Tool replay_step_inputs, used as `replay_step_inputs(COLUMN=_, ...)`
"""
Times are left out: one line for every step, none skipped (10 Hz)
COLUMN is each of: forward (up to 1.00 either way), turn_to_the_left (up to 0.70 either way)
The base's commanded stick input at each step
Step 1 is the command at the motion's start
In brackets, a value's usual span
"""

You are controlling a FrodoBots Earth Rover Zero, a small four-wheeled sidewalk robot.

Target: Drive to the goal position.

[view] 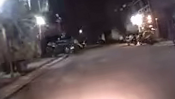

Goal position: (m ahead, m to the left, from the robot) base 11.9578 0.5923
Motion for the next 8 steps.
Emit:
replay_step_inputs(forward=1.0, turn_to_the_left=-0.4)
replay_step_inputs(forward=1.0, turn_to_the_left=-0.4)
replay_step_inputs(forward=1.0, turn_to_the_left=-0.29)
replay_step_inputs(forward=1.0, turn_to_the_left=0.0)
replay_step_inputs(forward=1.0, turn_to_the_left=0.0)
replay_step_inputs(forward=1.0, turn_to_the_left=0.0)
replay_step_inputs(forward=1.0, turn_to_the_left=0.0)
replay_step_inputs(forward=1.0, turn_to_the_left=0.0)
